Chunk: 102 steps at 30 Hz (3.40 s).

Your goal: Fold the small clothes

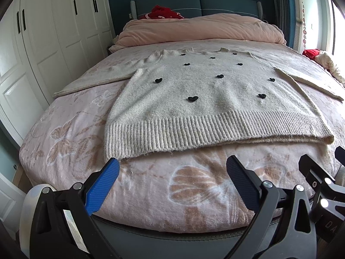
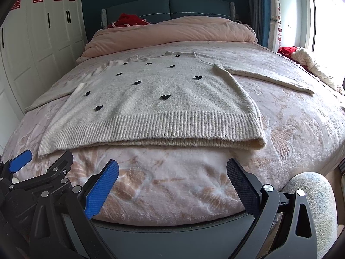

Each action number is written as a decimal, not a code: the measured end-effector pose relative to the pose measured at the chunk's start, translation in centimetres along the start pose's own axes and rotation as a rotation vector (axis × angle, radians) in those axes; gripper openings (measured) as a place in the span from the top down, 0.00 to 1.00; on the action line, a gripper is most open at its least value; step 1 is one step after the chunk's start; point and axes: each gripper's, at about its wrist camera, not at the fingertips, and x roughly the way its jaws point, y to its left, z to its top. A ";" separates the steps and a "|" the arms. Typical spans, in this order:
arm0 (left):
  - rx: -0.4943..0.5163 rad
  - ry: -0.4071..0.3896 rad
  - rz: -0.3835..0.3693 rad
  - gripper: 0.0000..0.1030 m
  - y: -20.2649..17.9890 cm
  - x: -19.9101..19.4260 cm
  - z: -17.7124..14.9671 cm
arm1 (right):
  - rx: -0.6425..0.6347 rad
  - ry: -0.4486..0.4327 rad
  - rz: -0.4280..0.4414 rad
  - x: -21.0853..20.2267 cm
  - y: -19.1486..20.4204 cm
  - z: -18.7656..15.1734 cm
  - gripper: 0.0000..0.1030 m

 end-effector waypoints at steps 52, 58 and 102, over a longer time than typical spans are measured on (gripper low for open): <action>0.008 0.009 0.009 0.06 0.0 0.5 -0.6 | 0.012 0.013 0.009 0.3 0.1 -0.2 0.05; 0.008 0.009 0.008 0.06 0.1 0.5 -0.6 | 0.013 0.015 0.011 0.3 0.1 -0.2 0.05; -0.162 0.124 -0.047 0.05 2.8 11.8 15.3 | 0.672 -0.102 -0.089 19.4 -39.4 24.4 0.88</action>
